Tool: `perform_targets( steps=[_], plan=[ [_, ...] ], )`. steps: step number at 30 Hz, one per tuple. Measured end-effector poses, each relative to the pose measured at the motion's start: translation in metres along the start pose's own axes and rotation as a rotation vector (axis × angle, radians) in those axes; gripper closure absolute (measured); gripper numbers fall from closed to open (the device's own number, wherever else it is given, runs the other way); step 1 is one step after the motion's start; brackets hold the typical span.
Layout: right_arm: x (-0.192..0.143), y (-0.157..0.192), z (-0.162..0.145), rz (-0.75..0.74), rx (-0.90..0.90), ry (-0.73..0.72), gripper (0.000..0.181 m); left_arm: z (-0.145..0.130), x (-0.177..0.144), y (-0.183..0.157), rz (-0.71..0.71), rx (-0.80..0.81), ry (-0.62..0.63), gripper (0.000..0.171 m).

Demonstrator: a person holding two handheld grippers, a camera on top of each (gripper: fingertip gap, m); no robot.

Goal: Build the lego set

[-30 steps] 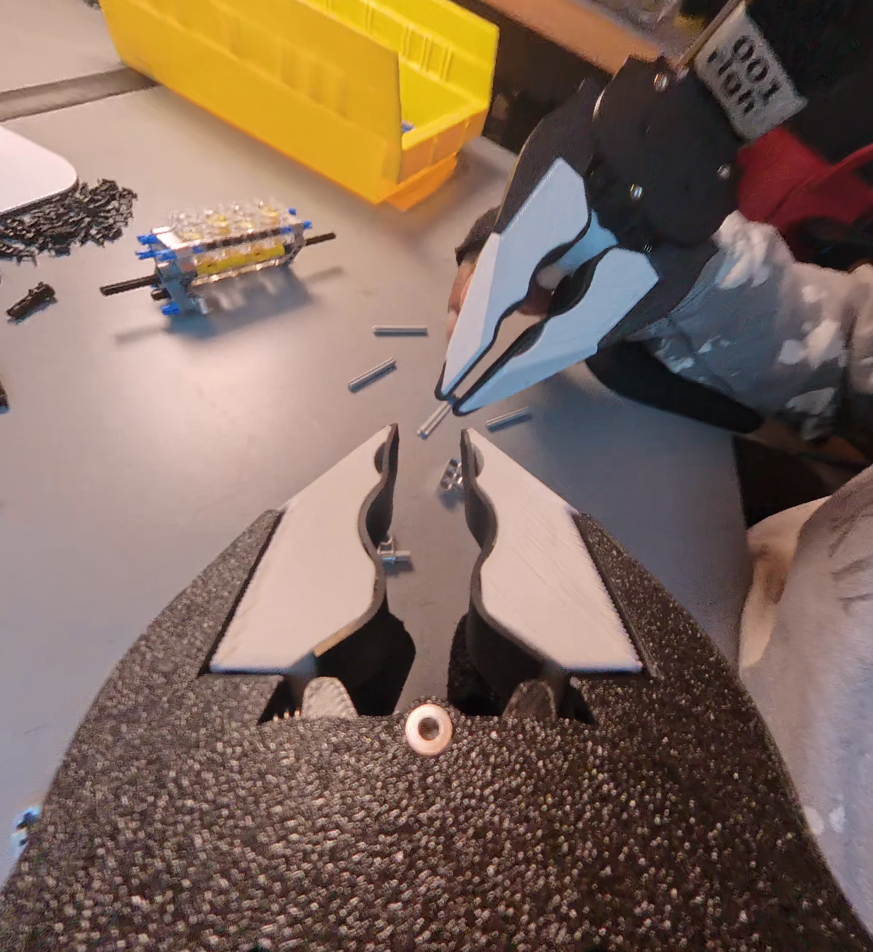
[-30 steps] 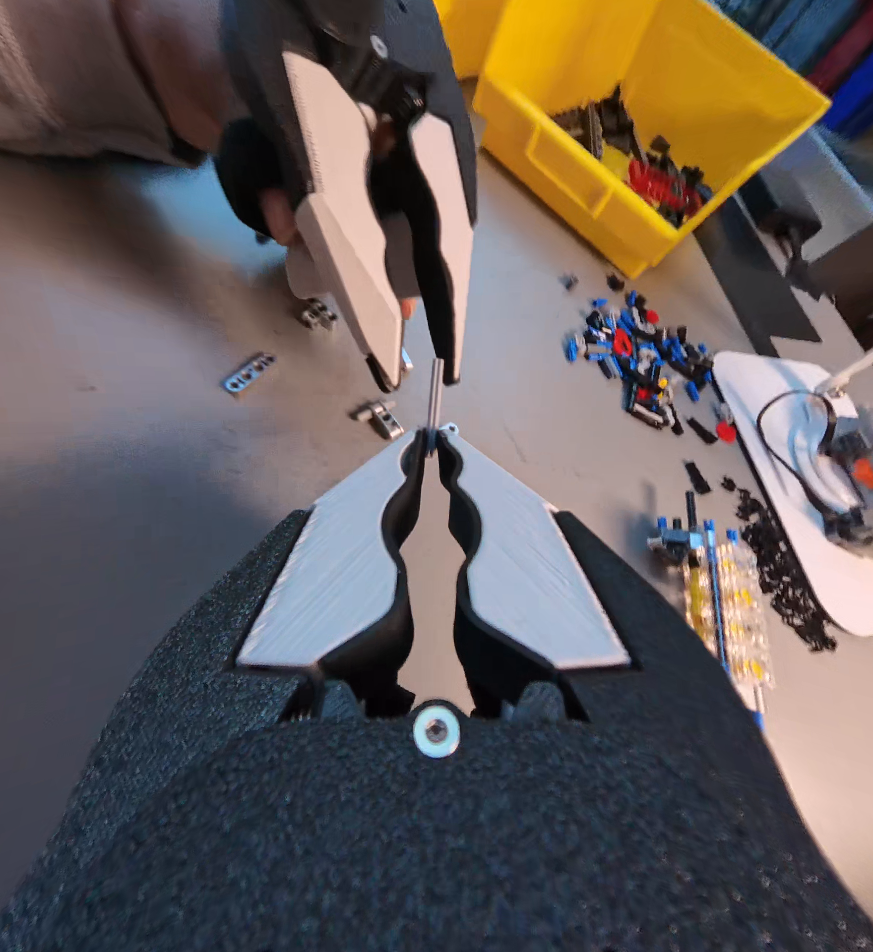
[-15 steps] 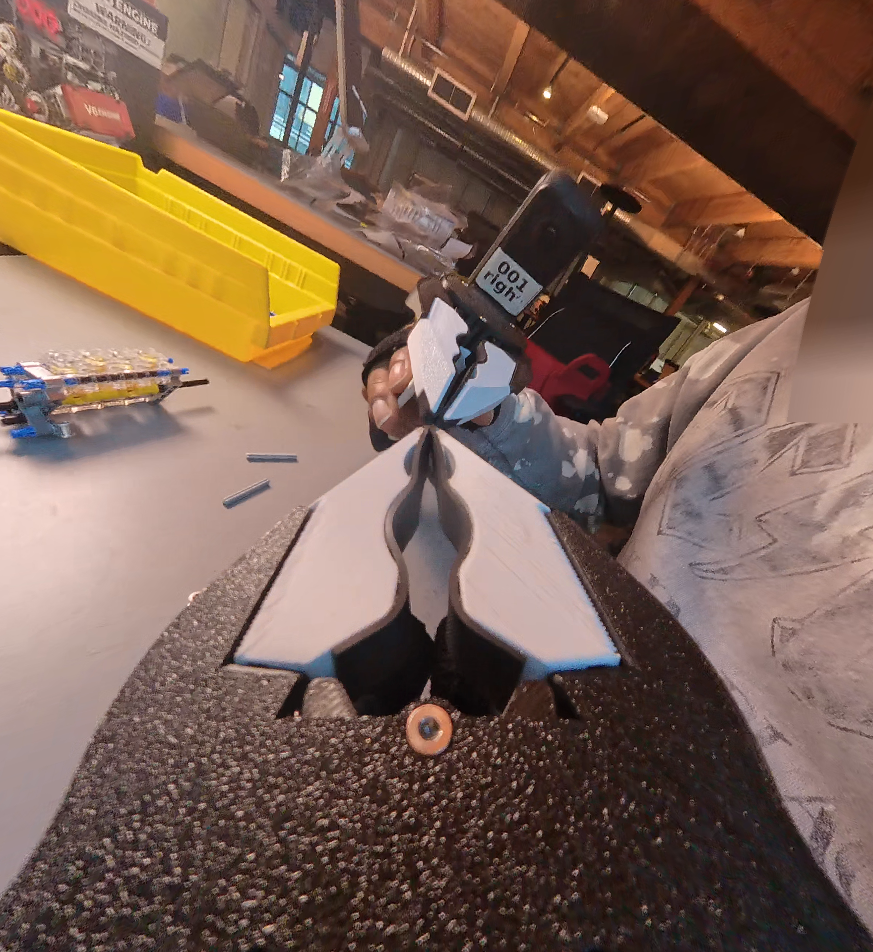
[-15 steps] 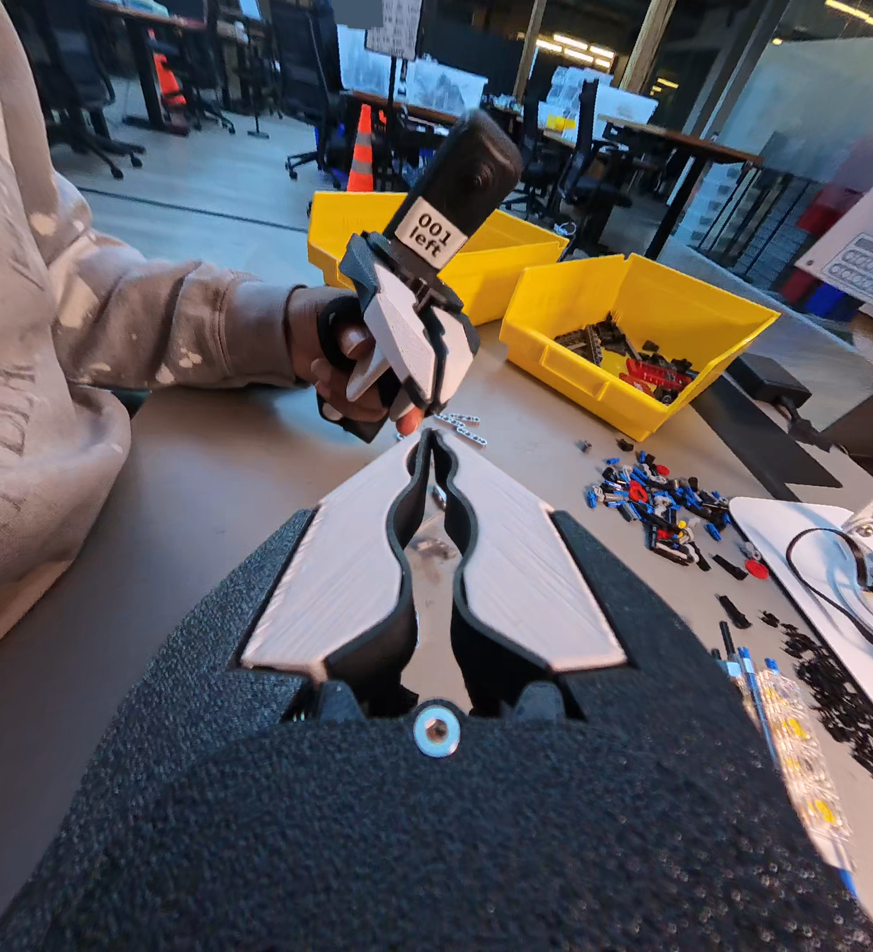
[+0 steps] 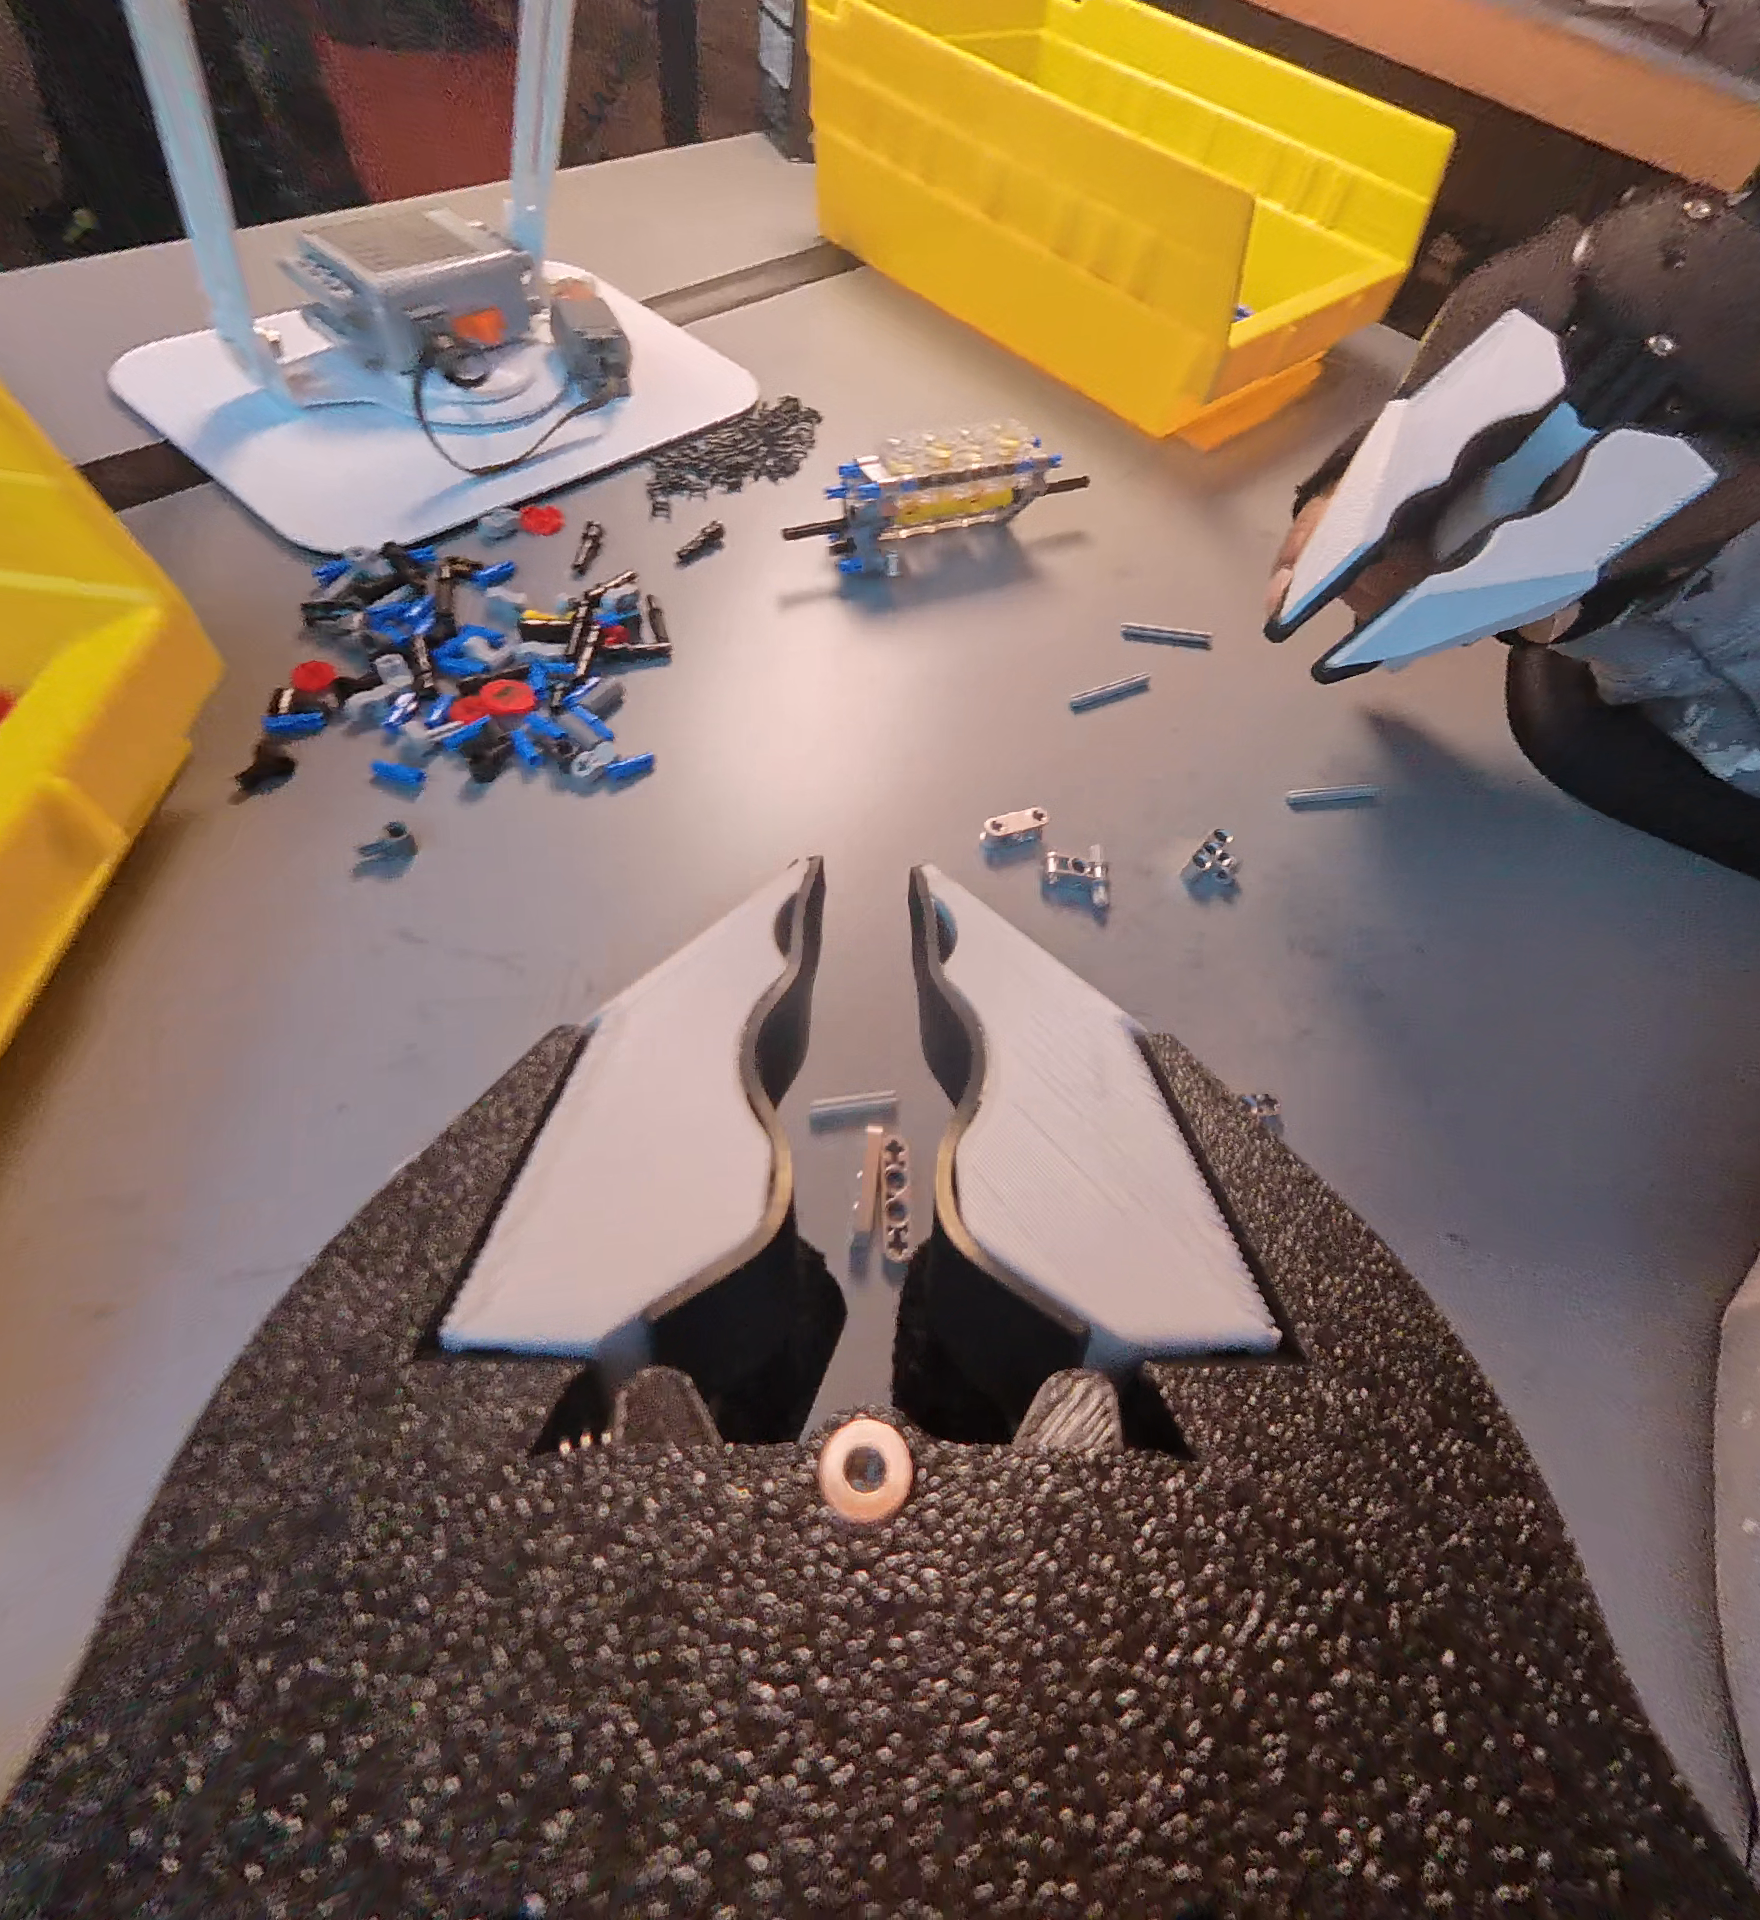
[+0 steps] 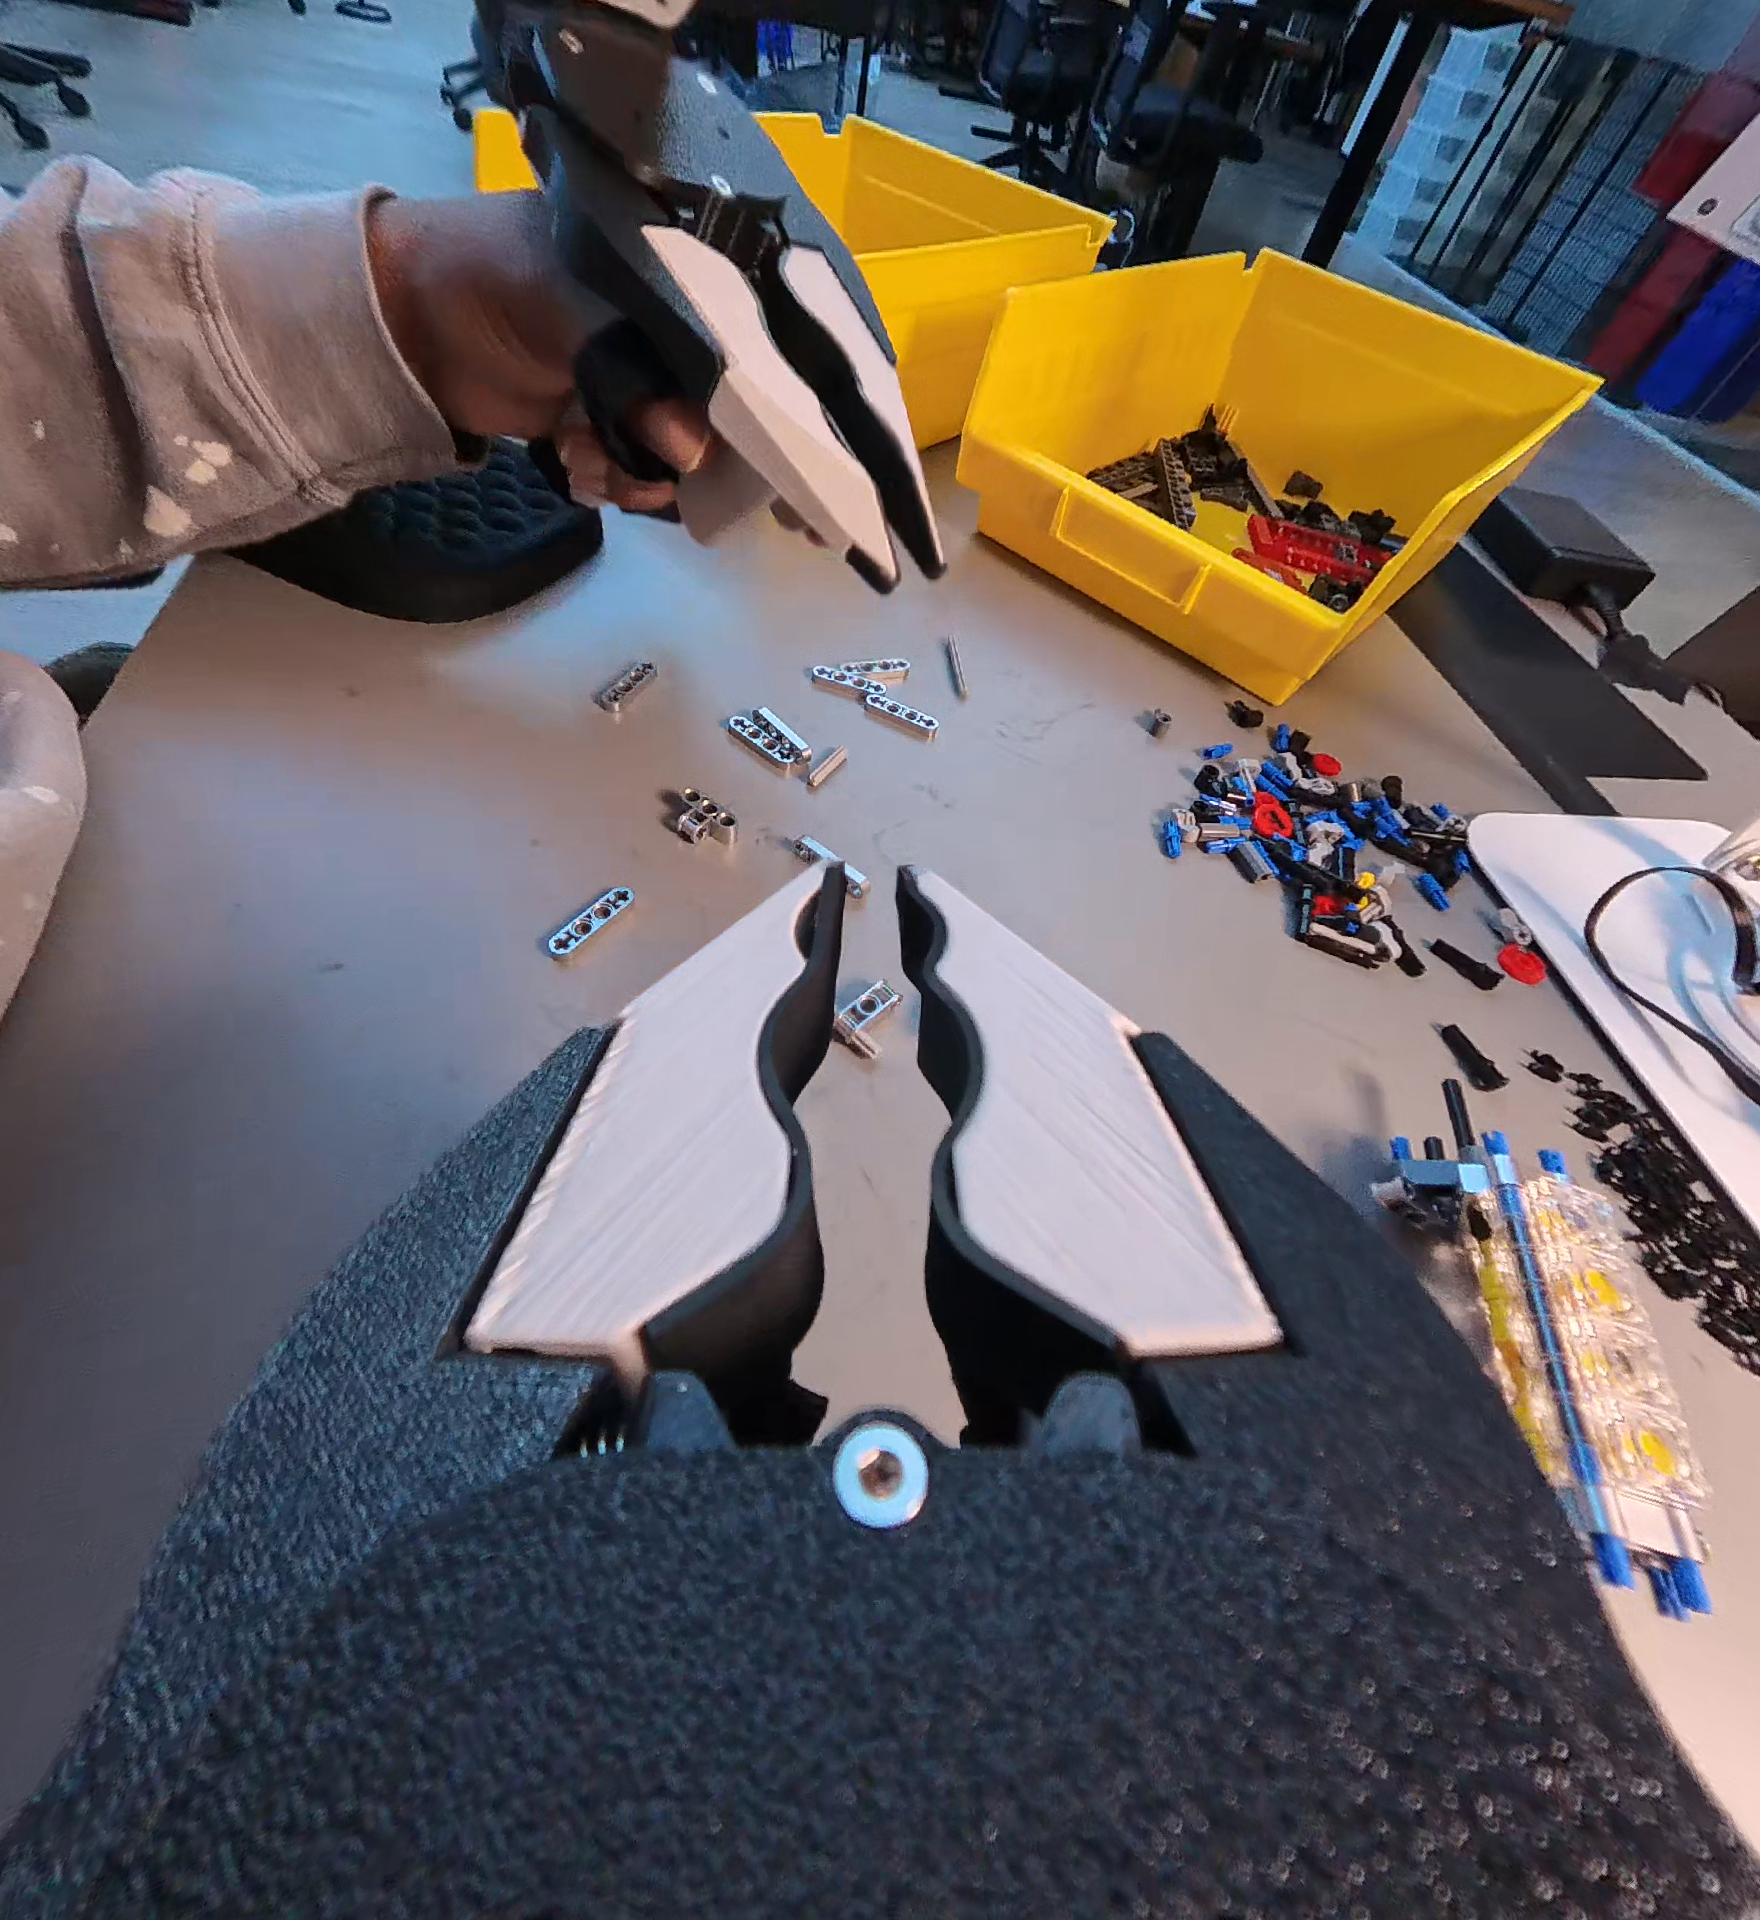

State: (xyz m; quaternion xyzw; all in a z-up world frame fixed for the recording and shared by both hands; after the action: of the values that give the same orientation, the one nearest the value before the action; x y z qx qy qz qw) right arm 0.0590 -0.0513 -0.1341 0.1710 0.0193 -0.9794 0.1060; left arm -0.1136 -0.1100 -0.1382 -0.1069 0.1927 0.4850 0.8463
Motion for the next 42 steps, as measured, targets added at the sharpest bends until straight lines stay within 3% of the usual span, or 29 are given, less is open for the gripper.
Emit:
perform_targets(
  steps=[4, 10, 13, 15, 19, 24, 27, 36, 42],
  plan=[
    [0.0, -0.007, -0.006, -0.028, 0.02, 0.026, 0.172, -0.01, -0.014, 0.011, 0.048, 0.0, 0.051, 0.156],
    [0.0, -0.016, -0.013, -0.074, 0.04, 0.057, 0.172, -0.044, -0.034, 0.034, 0.187, 0.09, 0.283, 0.156],
    [0.001, -0.017, -0.016, -0.077, 0.041, 0.07, 0.172, -0.045, -0.043, 0.034, 0.164, 0.093, 0.286, 0.157],
    [0.002, -0.017, -0.017, -0.071, 0.045, 0.074, 0.172, -0.049, -0.039, 0.028, 0.112, 0.156, 0.316, 0.157],
    [0.005, -0.017, -0.021, -0.067, 0.053, 0.089, 0.172, -0.07, -0.026, 0.049, 0.171, 0.285, 0.521, 0.159],
    [0.005, -0.017, -0.02, -0.073, 0.052, 0.089, 0.172, -0.063, -0.007, 0.075, 0.208, 0.352, 0.565, 0.158],
    [0.004, -0.018, -0.021, -0.066, 0.063, 0.087, 0.172, -0.07, 0.002, 0.087, 0.184, 0.369, 0.654, 0.157],
    [0.002, -0.019, -0.021, -0.046, 0.097, 0.071, 0.172, -0.068, 0.008, 0.089, 0.054, 0.288, 0.746, 0.168],
    [0.004, -0.017, -0.022, -0.038, 0.093, 0.081, 0.172, -0.066, 0.011, 0.088, 0.033, 0.327, 0.858, 0.168]
  ],
)
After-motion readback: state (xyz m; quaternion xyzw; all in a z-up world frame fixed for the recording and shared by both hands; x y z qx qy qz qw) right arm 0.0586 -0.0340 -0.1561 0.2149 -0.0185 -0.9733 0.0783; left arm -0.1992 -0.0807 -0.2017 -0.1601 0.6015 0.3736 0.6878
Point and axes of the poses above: each gripper's, where its closed fingertips meet, x out along the fingers, z out of its top, y = z × x across the jaws, the point moved 4 cm from there along -x, back along the fingers, and after that the axes turned 10 degrees about x, right-handed, at the moved point
